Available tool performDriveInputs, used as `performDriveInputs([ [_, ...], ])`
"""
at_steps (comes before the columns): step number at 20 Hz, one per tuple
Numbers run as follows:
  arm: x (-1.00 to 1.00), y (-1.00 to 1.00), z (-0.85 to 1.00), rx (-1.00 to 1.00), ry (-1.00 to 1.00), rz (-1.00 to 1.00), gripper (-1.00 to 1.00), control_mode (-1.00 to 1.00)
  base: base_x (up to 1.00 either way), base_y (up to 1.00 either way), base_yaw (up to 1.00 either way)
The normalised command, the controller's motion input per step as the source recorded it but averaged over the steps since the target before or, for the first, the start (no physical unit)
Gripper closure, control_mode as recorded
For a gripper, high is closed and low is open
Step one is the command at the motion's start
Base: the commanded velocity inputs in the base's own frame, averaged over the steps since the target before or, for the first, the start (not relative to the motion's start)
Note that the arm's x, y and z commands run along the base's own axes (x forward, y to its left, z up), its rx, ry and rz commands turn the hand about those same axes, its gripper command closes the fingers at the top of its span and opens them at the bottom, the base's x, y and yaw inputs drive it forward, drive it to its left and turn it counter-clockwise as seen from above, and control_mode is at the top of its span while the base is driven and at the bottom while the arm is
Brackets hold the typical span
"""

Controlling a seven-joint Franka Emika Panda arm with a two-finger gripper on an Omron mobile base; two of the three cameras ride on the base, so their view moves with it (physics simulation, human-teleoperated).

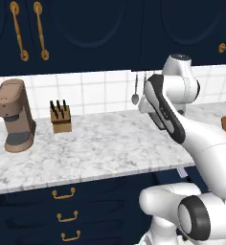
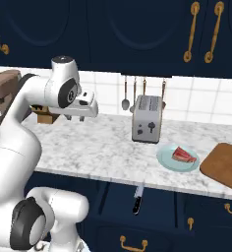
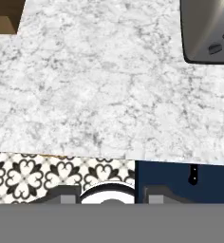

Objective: Pick up the knife from the drawer and place it on the cutting board. Then place the meat from the plate to the cutting board.

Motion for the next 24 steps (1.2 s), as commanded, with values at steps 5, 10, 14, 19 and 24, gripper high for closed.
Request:
performDriveInputs([
  [5,-0.02,0.0,0.0,0.0,0.0,0.0,-1.0,1.0,-0.62,0.05,0.0],
  [10,0.0,0.0,0.0,0.0,0.0,0.0,-1.0,1.0,-0.94,-0.6,0.05],
  [14,0.0,0.0,0.0,0.0,0.0,0.0,-1.0,1.0,-0.14,-1.0,0.1],
  [19,0.0,0.0,0.0,0.0,0.0,0.0,-1.0,1.0,0.33,-1.0,0.22],
  [24,0.0,0.0,0.0,0.0,0.0,0.0,-1.0,1.0,0.55,-0.99,0.29],
])
